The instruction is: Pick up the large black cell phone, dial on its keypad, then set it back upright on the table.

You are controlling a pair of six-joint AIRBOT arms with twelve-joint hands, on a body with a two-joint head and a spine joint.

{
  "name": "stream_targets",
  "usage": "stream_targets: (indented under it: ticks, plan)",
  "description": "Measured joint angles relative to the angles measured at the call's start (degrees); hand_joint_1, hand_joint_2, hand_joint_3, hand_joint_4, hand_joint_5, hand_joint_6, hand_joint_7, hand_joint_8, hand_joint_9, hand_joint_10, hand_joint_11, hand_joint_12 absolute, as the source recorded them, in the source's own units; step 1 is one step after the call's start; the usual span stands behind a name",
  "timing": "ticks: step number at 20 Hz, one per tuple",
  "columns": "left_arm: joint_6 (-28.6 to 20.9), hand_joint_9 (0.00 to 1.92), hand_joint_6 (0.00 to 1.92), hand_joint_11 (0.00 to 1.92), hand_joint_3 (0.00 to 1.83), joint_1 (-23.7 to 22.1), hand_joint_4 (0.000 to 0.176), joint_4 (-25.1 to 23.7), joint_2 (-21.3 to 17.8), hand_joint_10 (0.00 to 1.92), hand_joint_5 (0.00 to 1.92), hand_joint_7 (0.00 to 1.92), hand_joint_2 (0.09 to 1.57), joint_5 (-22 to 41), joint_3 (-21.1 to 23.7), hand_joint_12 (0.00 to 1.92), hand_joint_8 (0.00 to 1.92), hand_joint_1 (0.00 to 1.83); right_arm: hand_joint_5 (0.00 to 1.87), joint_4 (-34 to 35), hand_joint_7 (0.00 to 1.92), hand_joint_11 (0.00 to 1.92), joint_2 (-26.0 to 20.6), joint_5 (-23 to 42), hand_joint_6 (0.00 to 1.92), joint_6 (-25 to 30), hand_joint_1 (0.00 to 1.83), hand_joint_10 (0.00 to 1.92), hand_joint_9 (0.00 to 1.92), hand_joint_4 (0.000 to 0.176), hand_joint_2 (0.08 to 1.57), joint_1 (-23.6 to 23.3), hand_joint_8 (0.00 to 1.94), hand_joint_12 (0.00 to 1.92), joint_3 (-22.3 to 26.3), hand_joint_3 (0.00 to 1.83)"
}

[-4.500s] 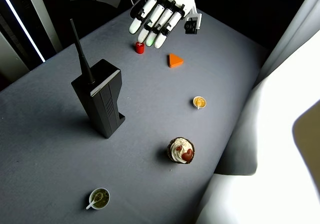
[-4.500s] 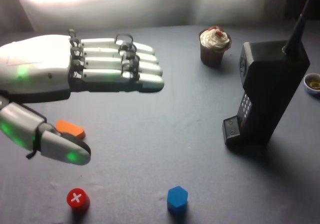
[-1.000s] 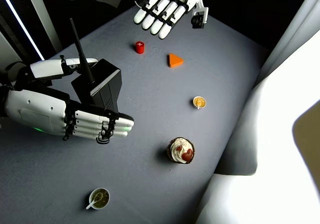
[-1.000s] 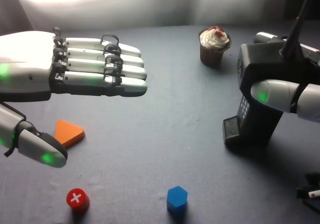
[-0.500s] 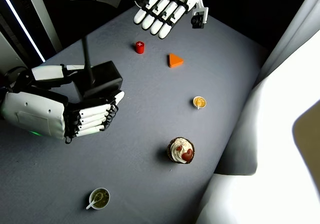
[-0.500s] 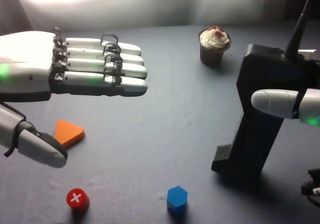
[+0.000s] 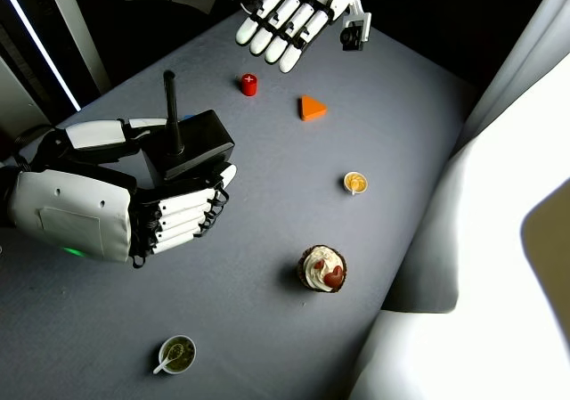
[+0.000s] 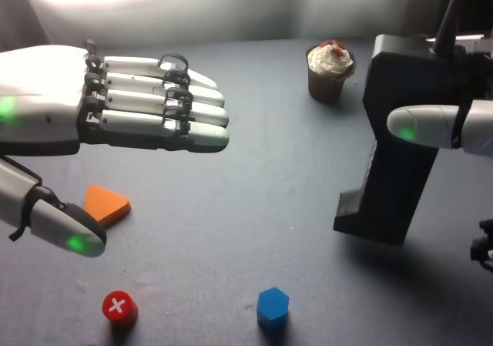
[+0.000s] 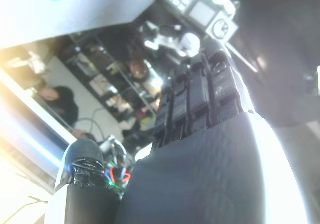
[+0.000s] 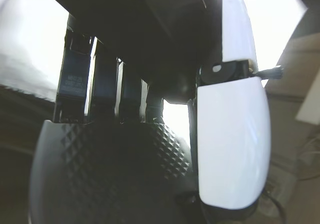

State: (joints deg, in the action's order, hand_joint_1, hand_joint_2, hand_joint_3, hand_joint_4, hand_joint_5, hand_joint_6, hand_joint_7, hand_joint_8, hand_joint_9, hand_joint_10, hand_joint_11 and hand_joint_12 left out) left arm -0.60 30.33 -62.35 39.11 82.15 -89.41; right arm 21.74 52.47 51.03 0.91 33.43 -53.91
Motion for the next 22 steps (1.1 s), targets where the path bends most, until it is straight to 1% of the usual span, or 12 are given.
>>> stream_targets:
  ticks: [2,5,6,7,8,12,13,14,15,16,17,22]
  plan:
    - [-0.1,0.23,0.01,0.0,0.01,0.0,0.0,-0.2,0.0,0.02,0.22,0.2,1.24,0.0,0.0,0.6,0.01,0.24,0.88,-1.6,0.85,0.89,0.2,-0.6,0.95,0.3,1.37,1.28,0.94,0.0,1.14,-1.5,1.17,1.26,-1.4,0.0]
    - [-0.5,0.29,0.01,0.0,0.0,0.0,0.009,-0.3,0.0,0.02,0.25,0.24,1.19,0.0,0.0,0.79,0.01,0.56,0.87,-1.9,0.86,0.89,0.3,-0.7,0.96,0.3,1.37,1.29,0.93,0.0,1.15,-4.0,1.17,1.23,-3.3,0.0]
    - [-0.7,0.36,0.01,0.0,0.0,0.0,0.038,-0.4,0.0,0.03,0.28,0.28,1.19,-0.1,0.0,0.93,0.01,0.71,0.84,-2.5,0.82,0.87,0.3,-0.7,0.99,0.4,1.36,1.34,0.91,0.0,1.16,-5.0,1.24,1.25,-3.9,0.0]
    - [-0.7,0.36,0.01,0.0,0.0,0.0,0.038,-0.4,0.0,0.03,0.28,0.28,1.19,-0.2,-0.1,0.93,0.01,0.71,0.84,-3.6,0.82,0.87,0.3,-0.7,0.99,0.6,1.36,1.34,0.91,0.0,1.16,-5.6,1.24,1.25,-4.3,0.0]
    - [-0.9,0.51,0.0,0.03,0.0,0.0,0.086,-0.4,0.0,0.08,0.3,0.39,1.21,-0.5,-0.2,1.15,0.02,0.83,0.83,-5.0,0.82,0.86,0.3,-0.5,0.99,0.9,1.36,1.34,0.89,0.0,1.17,-6.2,1.26,1.29,-4.5,0.0]
    - [-3.9,0.4,0.0,0.27,0.01,-0.2,0.157,-2.0,0.0,1.17,0.22,0.56,1.27,-1.2,-0.2,1.7,0.01,1.07,0.88,-9.0,0.79,0.88,0.4,-0.4,0.95,1.6,1.36,1.33,0.9,0.0,1.16,-7.4,1.28,1.29,-4.1,0.0]
    - [-4.2,0.4,0.0,0.27,0.01,-0.2,0.157,-2.3,0.0,1.17,0.22,0.56,1.27,-1.6,-0.1,1.7,0.01,1.07,0.88,-9.5,0.79,0.88,0.5,-0.6,0.95,1.6,1.36,1.33,0.9,0.0,1.16,-7.6,1.28,1.29,-4.0,0.0]
    - [-4.3,0.3,0.0,0.32,0.0,-0.2,0.156,-2.2,0.1,1.56,0.14,0.61,1.25,-2.3,0.0,1.9,0.03,1.07,0.91,-10.0,0.79,0.87,0.5,-1.3,0.92,1.6,1.36,1.31,0.91,0.0,1.16,-8.3,1.26,1.3,-3.8,0.0]
    - [-4.7,0.33,0.01,0.4,0.0,-0.2,0.161,-1.6,0.3,1.68,0.1,0.51,1.25,-2.7,0.0,1.92,0.44,1.12,0.9,-10.1,0.78,0.88,0.5,-1.6,0.94,1.7,1.36,1.32,0.91,0.0,1.16,-9.0,1.28,1.27,-3.8,0.0]
    - [-5.3,0.43,0.0,0.56,0.02,-0.2,0.143,-0.7,0.6,1.8,0.08,0.59,1.28,-3.3,0.2,1.92,1.34,1.25,0.88,-10.4,0.77,0.89,0.6,-1.7,0.96,1.7,1.36,1.32,0.91,0.0,1.16,-9.6,1.29,1.26,-3.7,0.0]
    - [-5.4,0.5,0.01,0.64,0.02,-0.2,0.137,-0.5,0.8,1.89,0.05,0.59,1.3,-3.6,0.4,1.92,1.56,1.27,0.87,-10.5,0.76,0.89,0.6,-1.8,0.98,1.7,1.36,1.34,0.89,0.0,1.17,-10.0,1.31,1.26,-3.6,0.0]
    - [-5.0,0.89,0.01,0.96,0.0,-0.9,0.174,-0.9,1.3,1.92,0.04,0.67,1.27,-8.6,0.5,1.92,1.56,1.31,0.84,-11.4,0.77,0.92,1.1,-2.4,1.02,1.8,1.36,1.3,0.92,0.0,1.17,-10.5,1.31,1.2,-3.6,0.0]
